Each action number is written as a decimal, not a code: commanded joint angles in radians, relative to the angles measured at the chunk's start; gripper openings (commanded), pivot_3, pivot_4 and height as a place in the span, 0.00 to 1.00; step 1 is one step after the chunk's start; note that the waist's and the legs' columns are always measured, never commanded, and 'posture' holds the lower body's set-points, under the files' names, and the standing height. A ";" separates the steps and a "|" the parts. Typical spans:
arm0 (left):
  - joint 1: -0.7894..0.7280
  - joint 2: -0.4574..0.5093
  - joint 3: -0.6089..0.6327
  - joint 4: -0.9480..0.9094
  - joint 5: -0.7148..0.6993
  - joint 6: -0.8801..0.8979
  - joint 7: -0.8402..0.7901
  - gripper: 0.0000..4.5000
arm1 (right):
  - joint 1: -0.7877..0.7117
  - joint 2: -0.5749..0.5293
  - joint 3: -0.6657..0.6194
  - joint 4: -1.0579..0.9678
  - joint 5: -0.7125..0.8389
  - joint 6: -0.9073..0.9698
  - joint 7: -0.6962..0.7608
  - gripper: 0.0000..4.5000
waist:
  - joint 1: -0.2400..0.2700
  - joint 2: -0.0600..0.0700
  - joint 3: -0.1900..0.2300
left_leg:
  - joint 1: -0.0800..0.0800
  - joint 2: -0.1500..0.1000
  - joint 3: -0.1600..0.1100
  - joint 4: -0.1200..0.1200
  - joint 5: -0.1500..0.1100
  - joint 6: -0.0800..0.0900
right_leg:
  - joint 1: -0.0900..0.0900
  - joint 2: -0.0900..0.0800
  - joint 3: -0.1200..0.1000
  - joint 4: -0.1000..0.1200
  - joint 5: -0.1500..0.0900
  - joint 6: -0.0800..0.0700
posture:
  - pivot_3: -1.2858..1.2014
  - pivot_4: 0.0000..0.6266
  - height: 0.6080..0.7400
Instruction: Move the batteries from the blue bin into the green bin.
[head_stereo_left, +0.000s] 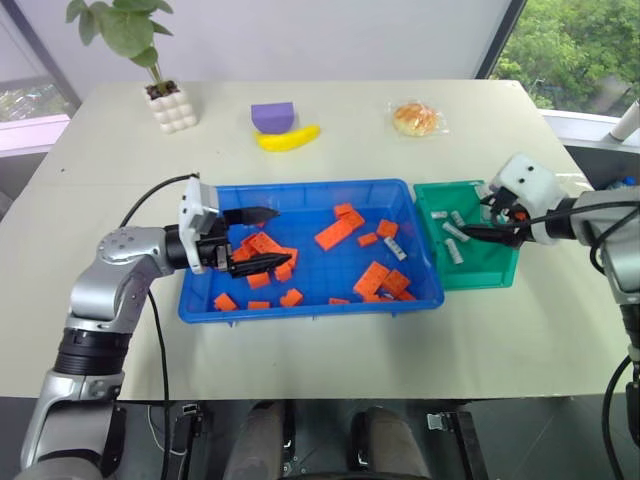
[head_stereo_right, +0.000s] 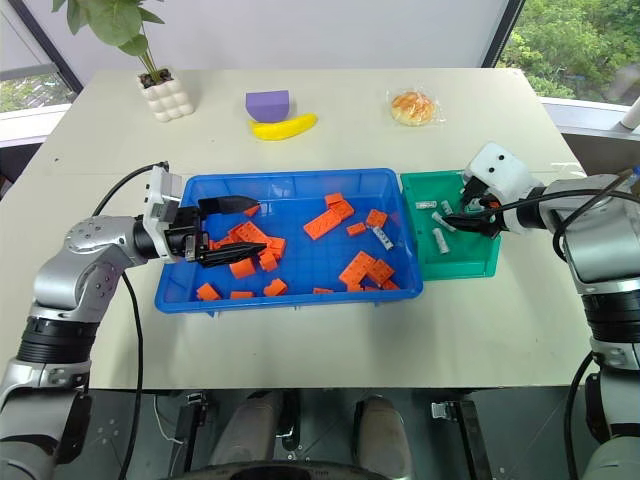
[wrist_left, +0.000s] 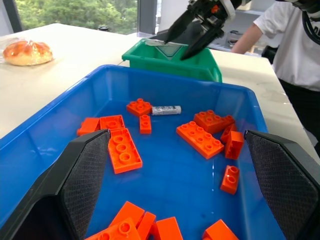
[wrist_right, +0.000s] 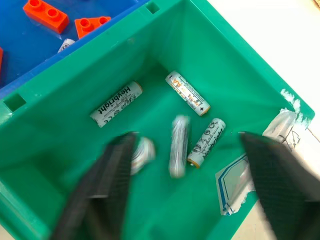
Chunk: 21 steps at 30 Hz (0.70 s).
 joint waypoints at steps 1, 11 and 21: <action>0.005 0.015 0.032 -0.033 -0.007 -0.011 0.003 1.00 | -0.050 0.007 -0.014 -0.002 -0.003 -0.009 -0.035 0.99 | 0.000 0.000 0.000 | 0.000 0.000 0.000 0.000 0.000 0.000 | 0.000 0.000 0.000 0.000 0.000 0.000 | 0.52 0.24 1.00; 0.037 0.005 0.038 -0.039 0.001 -0.024 0.034 1.00 | -0.199 0.272 -0.135 -0.239 0.206 0.397 -0.221 0.99 | 0.001 0.000 0.000 | 0.000 0.001 0.000 0.000 0.000 0.000 | 0.000 0.001 0.000 0.000 0.000 0.000 | 0.52 0.24 1.00; 0.069 -0.008 0.040 -0.065 -0.009 -0.021 0.065 1.00 | -0.134 0.346 -0.162 -0.424 0.340 0.627 -0.324 0.99 | 0.020 0.000 0.000 | 0.000 0.000 -0.001 0.000 0.000 0.000 | 0.000 0.000 0.000 0.001 0.000 0.000 | 0.52 0.24 1.00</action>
